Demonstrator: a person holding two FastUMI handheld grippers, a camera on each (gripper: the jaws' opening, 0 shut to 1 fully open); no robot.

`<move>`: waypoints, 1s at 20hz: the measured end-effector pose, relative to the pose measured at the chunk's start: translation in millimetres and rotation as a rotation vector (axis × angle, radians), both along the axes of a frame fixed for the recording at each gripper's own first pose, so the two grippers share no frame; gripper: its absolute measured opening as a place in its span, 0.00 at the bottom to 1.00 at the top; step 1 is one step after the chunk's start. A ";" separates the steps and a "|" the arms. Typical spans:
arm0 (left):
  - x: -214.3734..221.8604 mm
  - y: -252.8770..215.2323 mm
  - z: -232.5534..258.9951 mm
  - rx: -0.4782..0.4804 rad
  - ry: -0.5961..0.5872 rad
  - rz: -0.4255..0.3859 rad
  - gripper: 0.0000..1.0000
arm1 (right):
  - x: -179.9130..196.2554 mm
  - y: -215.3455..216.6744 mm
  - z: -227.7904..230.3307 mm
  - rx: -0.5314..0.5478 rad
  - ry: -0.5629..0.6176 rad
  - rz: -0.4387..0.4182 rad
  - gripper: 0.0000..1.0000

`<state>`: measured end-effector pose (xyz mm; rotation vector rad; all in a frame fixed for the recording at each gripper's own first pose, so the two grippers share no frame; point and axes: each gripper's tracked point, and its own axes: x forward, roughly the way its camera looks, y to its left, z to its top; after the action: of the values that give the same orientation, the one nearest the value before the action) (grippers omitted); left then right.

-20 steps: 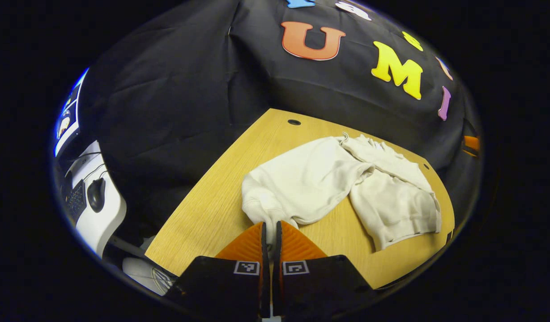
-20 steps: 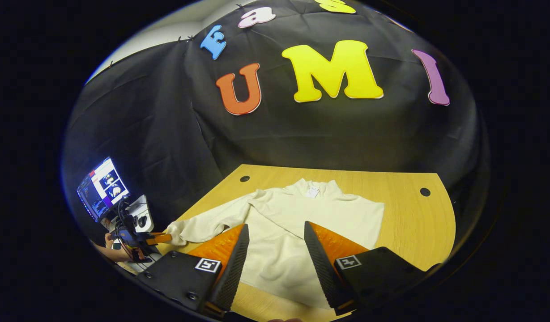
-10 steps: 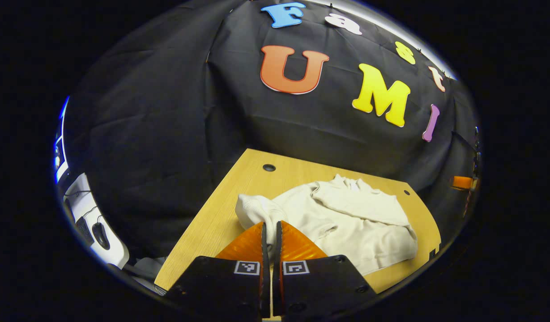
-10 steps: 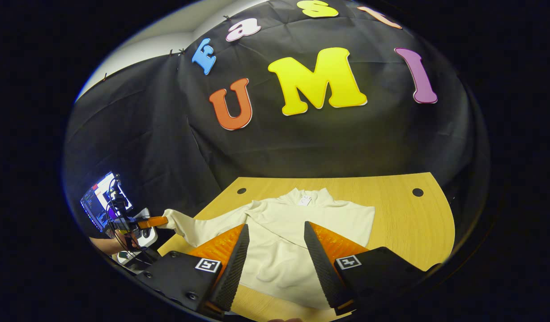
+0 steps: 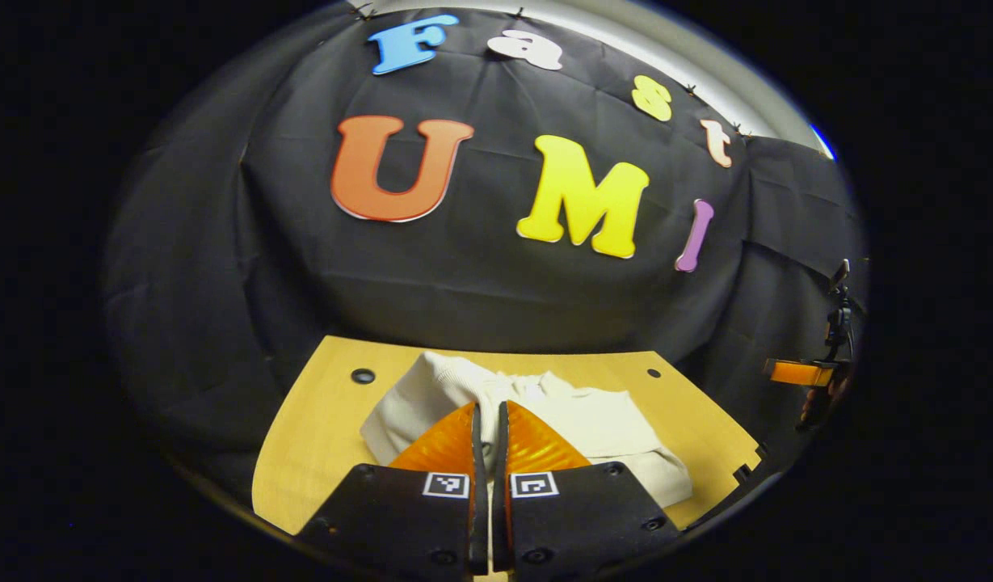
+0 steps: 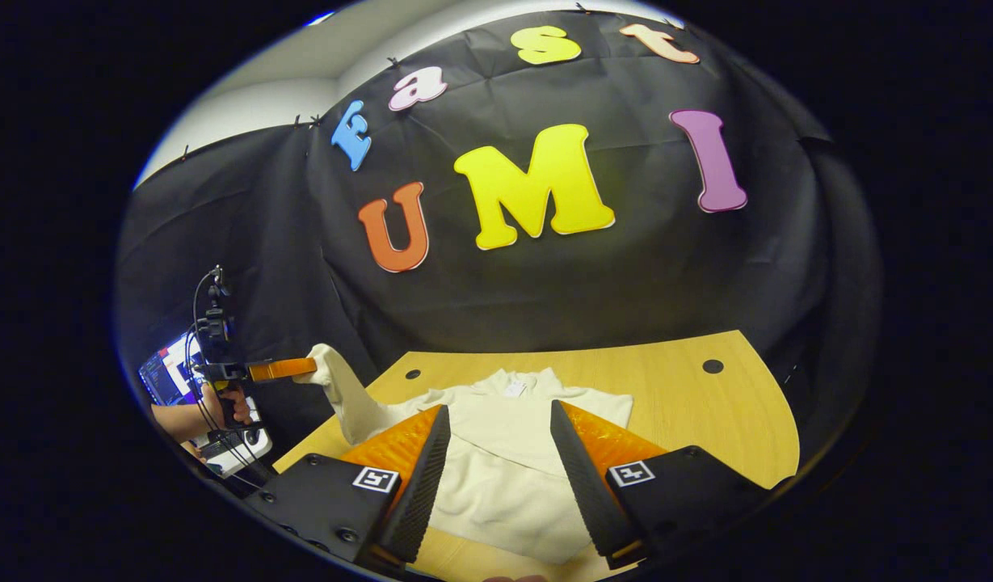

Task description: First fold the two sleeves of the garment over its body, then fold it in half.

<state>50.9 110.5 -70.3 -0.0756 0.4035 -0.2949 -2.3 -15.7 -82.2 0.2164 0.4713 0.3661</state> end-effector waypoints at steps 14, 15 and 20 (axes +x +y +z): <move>67.1 -238.4 -61.4 -0.037 0.093 -0.397 0.05 | -49.0 -139.1 7.4 -0.044 -0.011 -0.300 0.79; 71.2 -248.7 -73.3 -0.031 0.112 -0.410 0.05 | -53.2 -146.7 4.8 -0.048 -0.003 -0.318 0.79; 86.2 -285.3 -147.0 0.022 0.225 -0.428 0.05 | -69.1 -175.8 -0.7 -0.091 0.032 -0.388 0.79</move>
<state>137.1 -174.8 -217.3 0.0000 0.6469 -0.7073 -71.4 -191.5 -82.9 0.2201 0.4651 -0.0385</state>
